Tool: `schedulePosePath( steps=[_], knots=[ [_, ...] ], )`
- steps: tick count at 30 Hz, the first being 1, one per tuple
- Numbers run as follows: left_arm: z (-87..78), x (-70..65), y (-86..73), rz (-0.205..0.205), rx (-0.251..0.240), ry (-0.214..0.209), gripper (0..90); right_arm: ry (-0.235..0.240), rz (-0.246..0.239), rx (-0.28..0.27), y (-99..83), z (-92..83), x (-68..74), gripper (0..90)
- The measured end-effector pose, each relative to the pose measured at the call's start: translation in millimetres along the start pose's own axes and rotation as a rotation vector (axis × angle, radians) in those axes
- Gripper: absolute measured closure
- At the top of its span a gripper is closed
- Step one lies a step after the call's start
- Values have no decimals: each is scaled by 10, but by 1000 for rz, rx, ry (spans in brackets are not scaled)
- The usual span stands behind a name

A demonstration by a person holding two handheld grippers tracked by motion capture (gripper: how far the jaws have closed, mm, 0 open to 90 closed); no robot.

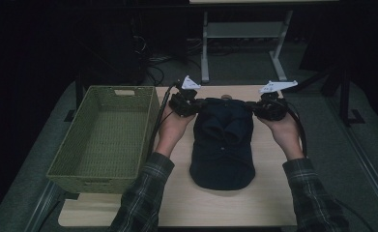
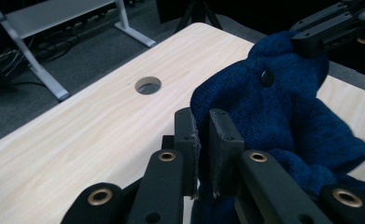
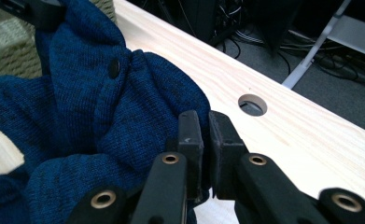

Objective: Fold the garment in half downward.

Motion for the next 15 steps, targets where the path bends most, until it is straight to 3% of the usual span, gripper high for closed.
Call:
schedulePosePath(
  steps=[8,15],
  knots=[
    [-100,-183,-192,33,-11,8,828,-5,-26,-24,-187,-88,229,843],
    [-132,-283,-340,38,-14,3,828,-17,-37,-36,-296,-132,378,842]
  ],
)
Point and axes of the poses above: each handheld gripper's, and its own axes: z roughly forward along the jaws, y roughly out of its top, x roughly to its left, the point moved 10 cm from there along z, roughly forward along the jaws, and after that the axes turned 12 degrees about x, right-handed, at the moved point
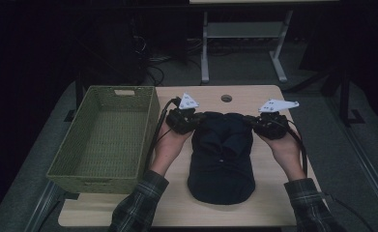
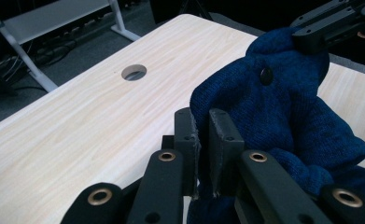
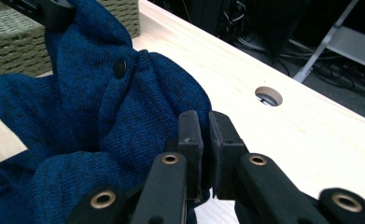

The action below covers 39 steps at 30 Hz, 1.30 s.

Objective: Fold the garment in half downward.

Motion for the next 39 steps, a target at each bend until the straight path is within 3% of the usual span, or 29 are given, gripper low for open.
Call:
schedulePosePath(
  steps=[8,13,21,27,39],
  knots=[
    [-91,-185,-197,-14,-4,-50,827,28,-6,0,-174,-60,216,842],
    [-109,-270,-346,3,11,-49,827,40,-29,10,-293,-71,355,841],
    [-162,-484,-605,29,40,-94,825,101,-23,34,-557,-105,606,838],
    [-161,-621,-736,13,45,-145,822,122,-13,36,-689,-134,694,835],
    [-230,-852,-1025,-1,79,-240,812,249,10,54,-981,-211,912,819]
  ],
)
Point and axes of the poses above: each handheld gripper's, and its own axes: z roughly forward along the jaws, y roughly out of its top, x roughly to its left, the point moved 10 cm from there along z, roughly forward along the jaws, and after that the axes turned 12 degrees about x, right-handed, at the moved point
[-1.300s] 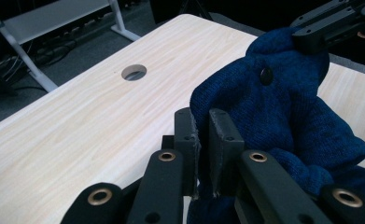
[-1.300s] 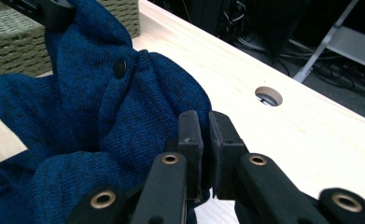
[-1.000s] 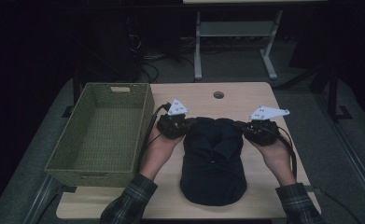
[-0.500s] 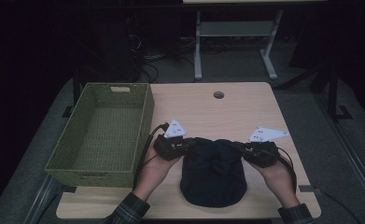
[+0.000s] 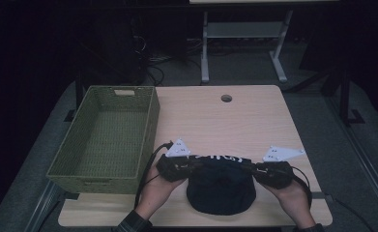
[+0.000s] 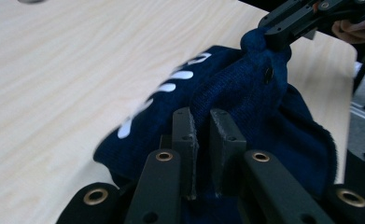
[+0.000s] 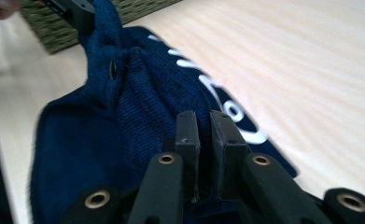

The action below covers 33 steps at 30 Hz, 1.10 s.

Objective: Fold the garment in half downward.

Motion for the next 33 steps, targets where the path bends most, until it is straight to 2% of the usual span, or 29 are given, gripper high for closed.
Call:
schedulePosePath(
  steps=[1,3,8,15,20,21,26,27,30,33],
  knots=[
    [13,-23,-31,0,6,-6,812,21,8,6,-34,1,29,818],
    [41,-69,-84,-1,18,-19,811,32,3,14,-85,12,54,818],
    [110,-183,-230,-13,53,-62,808,48,-2,45,-232,39,133,817],
    [202,-277,-378,-21,91,-90,804,56,-5,66,-378,71,241,811],
    [331,-236,-419,-4,129,-60,808,51,-8,94,-428,158,249,812],
    [337,-214,-412,11,138,-48,808,48,-12,94,-415,173,236,812],
    [379,-34,-314,33,146,32,809,15,-29,93,-315,268,135,813],
    [390,32,-288,33,147,51,809,4,-28,95,-289,286,114,814],
    [423,147,-226,20,143,69,808,-30,-38,90,-199,352,21,814],
    [447,229,-177,11,143,74,804,-59,-46,93,-131,394,-62,812]
  ],
)
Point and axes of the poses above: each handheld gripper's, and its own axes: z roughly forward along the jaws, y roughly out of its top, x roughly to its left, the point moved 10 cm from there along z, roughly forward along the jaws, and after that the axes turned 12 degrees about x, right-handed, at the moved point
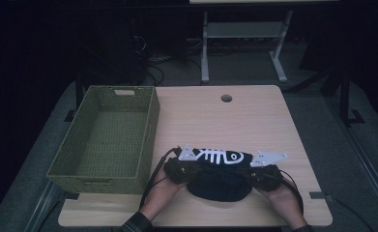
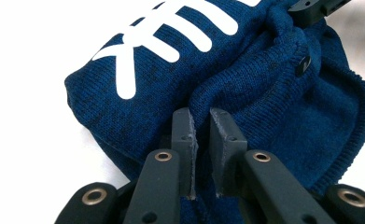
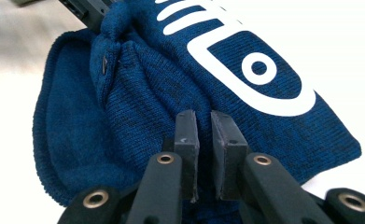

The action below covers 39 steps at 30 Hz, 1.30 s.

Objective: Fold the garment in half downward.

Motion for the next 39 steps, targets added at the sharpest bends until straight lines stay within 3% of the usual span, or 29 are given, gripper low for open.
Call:
schedulePosePath(
  steps=[5,9,15,19,26,33,39],
  knots=[
    [-139,-11,37,-33,-43,-49,719,6,11,-14,26,-37,-32,736],
    [-323,-62,117,-39,-88,-82,651,64,27,-59,74,-194,19,624],
    [-551,-90,269,-20,-141,-80,623,104,23,-125,198,-432,75,606],
    [-640,7,386,-29,-175,-62,700,93,31,-147,272,-519,-5,660],
    [-476,206,487,-52,-156,-40,896,107,50,-126,276,-408,-157,886],
    [-245,389,516,-80,-120,-20,900,133,64,-91,168,-293,-142,898],
    [-64,450,478,-96,-70,-22,900,152,72,-71,68,-245,-95,899]
  ],
)
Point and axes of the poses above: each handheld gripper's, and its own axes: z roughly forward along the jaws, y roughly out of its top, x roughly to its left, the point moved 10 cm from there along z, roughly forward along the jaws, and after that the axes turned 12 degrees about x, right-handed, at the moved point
